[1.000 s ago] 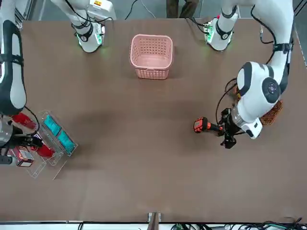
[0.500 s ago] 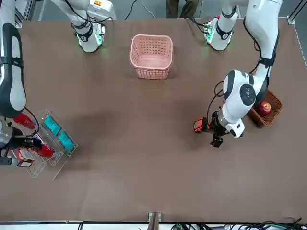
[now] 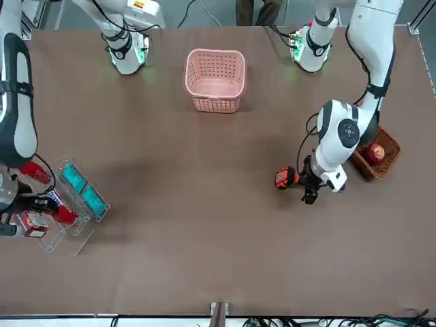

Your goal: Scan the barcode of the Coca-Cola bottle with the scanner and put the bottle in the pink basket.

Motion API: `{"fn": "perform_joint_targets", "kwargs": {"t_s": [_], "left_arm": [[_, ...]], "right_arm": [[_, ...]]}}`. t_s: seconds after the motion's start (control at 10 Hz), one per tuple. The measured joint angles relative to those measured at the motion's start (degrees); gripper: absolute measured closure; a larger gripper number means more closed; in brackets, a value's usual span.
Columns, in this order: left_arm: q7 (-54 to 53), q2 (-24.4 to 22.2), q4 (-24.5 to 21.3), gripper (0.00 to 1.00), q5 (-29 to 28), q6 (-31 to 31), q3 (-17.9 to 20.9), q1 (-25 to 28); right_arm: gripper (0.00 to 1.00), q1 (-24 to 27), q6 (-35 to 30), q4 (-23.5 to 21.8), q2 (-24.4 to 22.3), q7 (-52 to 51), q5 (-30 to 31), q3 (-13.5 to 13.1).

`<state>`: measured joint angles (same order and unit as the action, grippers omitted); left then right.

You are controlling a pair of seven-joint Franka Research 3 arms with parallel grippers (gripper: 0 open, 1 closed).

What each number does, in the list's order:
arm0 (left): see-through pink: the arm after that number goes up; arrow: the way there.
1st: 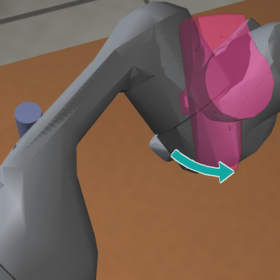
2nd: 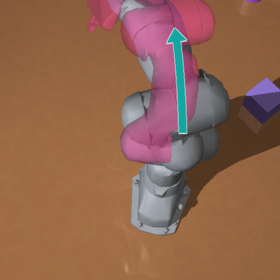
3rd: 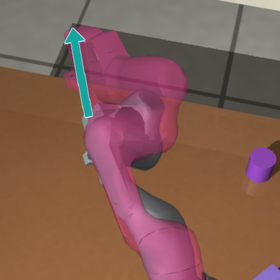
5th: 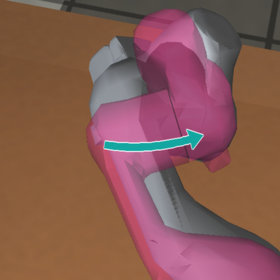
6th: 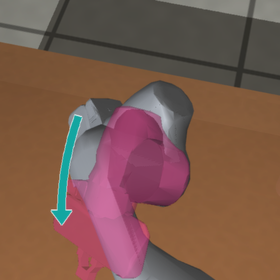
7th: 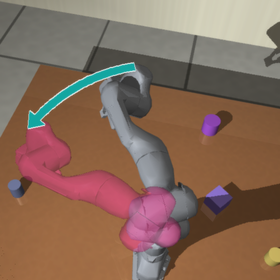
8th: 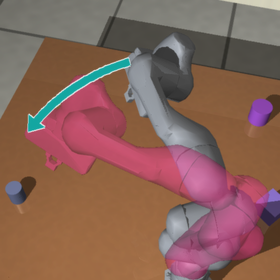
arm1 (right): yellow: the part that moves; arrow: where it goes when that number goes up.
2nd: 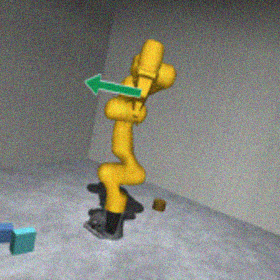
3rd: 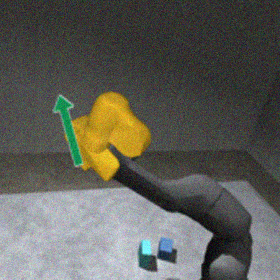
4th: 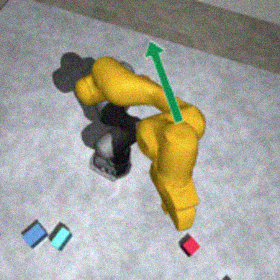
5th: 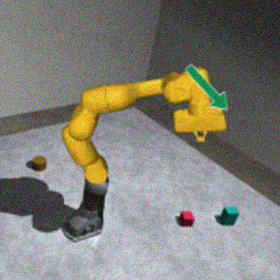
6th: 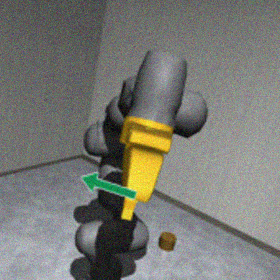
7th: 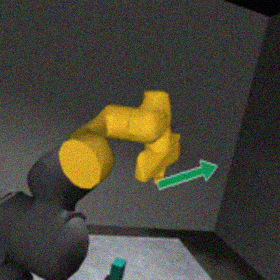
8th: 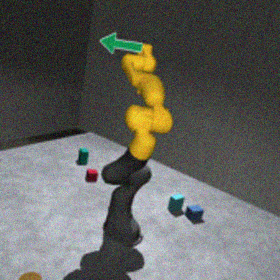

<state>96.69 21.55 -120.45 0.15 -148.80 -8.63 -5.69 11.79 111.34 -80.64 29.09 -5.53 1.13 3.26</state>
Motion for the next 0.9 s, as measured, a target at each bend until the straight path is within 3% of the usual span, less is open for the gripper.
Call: {"fn": "perform_joint_targets", "kwargs": {"t_s": [0.2, 0.7, 0.9], "left_arm": [[0.0, -1.0, -1.0, 0.0, 0.0, 0.0, -0.1, 0.0], [0.0, -1.6, -4.9, 0.0, -1.0, -0.1, -0.9, 0.0], [0.0, -1.9, -5.5, 0.0, -1.3, -0.1, -0.9, 0.0]], "right_arm": [[0.41, 0.0, 0.0, 0.0, 0.1, 0.0, 0.0, 0.0], [0.69, 0.0, 0.2, 0.0, 0.1, 0.0, -0.1, 0.2], [0.68, 0.0, 0.2, 0.0, 0.1, 0.0, -0.1, 0.2]]}}
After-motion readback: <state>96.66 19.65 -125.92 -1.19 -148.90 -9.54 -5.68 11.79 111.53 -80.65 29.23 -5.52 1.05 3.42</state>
